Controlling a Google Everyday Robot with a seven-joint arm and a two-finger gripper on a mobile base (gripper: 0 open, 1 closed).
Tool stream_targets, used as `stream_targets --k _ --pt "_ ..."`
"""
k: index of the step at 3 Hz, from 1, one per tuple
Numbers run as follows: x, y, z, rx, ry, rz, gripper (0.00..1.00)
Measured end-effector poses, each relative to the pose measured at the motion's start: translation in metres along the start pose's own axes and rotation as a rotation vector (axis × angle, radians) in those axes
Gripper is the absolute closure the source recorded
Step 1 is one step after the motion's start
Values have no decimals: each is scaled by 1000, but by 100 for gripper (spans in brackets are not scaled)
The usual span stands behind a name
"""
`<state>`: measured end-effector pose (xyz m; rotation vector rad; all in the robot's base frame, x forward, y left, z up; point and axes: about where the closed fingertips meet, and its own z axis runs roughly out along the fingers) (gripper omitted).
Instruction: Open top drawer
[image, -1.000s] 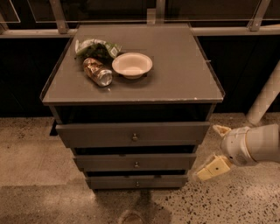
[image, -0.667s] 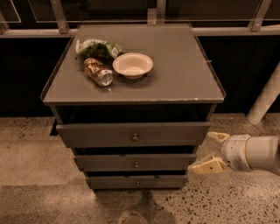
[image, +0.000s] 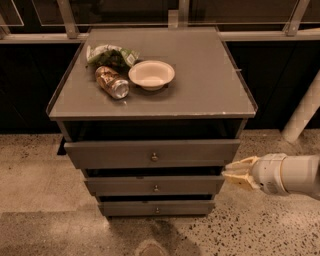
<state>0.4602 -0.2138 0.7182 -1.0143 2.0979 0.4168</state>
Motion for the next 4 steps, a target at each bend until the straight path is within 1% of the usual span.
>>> stream_targets --k 1,2,3,4 --pt "0 0 0 0 0 0 88" --pt "0 -1 2 9 -5 -4 100" --pt "-1 -19 10 78 -59 -27 100" --pt "-6 -51 25 179 -154 -65 100"
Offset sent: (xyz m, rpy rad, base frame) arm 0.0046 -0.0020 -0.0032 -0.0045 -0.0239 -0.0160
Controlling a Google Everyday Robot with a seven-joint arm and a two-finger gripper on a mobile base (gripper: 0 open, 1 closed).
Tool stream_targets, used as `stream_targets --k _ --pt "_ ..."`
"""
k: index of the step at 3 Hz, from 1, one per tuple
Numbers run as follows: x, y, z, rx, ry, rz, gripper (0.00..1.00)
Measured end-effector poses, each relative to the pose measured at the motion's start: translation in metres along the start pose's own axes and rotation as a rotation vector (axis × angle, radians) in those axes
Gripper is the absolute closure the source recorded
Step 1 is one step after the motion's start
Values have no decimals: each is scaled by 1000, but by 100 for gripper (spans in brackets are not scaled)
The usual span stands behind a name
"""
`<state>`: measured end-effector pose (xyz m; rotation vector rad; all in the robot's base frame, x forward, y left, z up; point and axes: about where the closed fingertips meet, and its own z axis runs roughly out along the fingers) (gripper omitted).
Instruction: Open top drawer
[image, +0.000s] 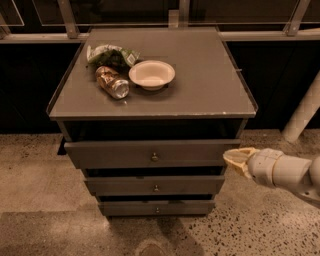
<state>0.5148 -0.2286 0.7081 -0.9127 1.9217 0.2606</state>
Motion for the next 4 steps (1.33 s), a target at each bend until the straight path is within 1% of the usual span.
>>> stream_targets --k 1,2,3,4 --pt "-5 -26 24 66 -83 -25 100" --pt "-10 -45 47 95 -129 -33 100" --pt "-18 -61 70 110 -154 -39 100" --pt "-29 -84 96 141 -164 -44 100"
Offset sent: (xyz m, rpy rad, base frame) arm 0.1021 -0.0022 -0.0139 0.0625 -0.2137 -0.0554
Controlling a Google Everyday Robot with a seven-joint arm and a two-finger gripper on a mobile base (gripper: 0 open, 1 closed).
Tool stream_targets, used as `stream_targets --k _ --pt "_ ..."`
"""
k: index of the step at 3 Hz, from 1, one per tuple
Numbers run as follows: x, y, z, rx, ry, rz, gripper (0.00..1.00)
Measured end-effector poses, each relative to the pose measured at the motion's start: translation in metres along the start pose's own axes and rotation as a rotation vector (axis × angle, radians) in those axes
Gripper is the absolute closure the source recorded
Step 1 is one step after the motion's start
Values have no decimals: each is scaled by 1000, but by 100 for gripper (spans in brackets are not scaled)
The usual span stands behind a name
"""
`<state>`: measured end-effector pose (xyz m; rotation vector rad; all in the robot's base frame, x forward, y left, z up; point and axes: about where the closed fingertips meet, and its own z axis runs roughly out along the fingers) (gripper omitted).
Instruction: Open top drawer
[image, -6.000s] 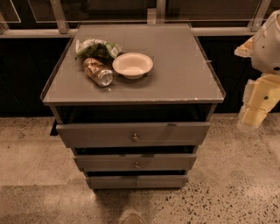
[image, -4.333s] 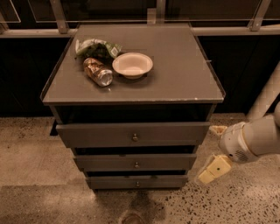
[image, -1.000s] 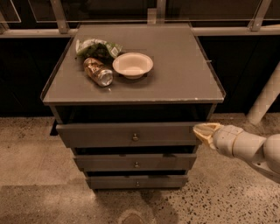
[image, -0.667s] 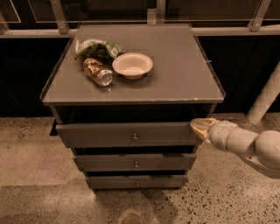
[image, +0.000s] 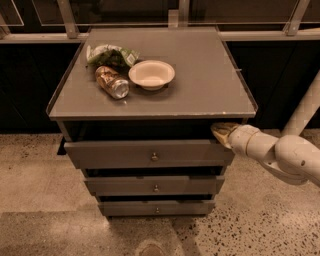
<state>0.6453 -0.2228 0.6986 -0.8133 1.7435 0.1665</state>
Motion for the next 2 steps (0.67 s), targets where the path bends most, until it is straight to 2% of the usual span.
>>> stream_targets --k 1,2 --pt "0 0 0 -1 0 0 100" --pt "18 6 4 -29 71 -24 100"
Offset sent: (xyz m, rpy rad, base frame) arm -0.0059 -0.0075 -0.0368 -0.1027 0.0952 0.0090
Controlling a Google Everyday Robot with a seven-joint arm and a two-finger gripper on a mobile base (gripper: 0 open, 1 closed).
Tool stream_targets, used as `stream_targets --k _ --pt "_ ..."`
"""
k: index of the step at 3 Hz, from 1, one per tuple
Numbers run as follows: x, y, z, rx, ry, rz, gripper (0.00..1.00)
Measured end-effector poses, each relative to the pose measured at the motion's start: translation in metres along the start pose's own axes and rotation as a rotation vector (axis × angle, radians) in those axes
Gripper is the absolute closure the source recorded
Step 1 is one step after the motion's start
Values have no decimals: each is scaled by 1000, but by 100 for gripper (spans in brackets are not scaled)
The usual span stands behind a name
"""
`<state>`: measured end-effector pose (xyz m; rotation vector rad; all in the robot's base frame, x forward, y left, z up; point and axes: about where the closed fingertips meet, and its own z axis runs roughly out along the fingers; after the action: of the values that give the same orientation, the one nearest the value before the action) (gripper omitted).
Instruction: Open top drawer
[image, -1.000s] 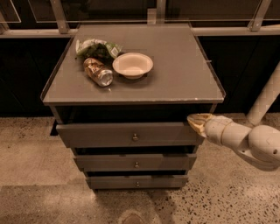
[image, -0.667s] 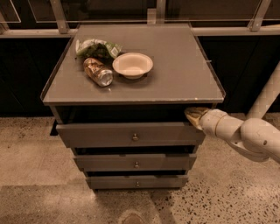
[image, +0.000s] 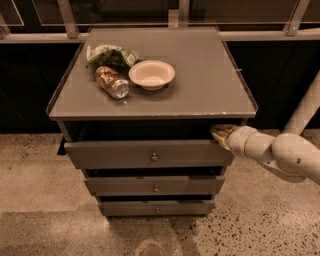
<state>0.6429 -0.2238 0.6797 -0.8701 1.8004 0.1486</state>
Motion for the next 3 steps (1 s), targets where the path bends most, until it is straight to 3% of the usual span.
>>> stream_targets --k 2,3 --pt "-3 -1 -1 0 0 0 100" --pt "-19 -10 -18 -43 38 10 100"
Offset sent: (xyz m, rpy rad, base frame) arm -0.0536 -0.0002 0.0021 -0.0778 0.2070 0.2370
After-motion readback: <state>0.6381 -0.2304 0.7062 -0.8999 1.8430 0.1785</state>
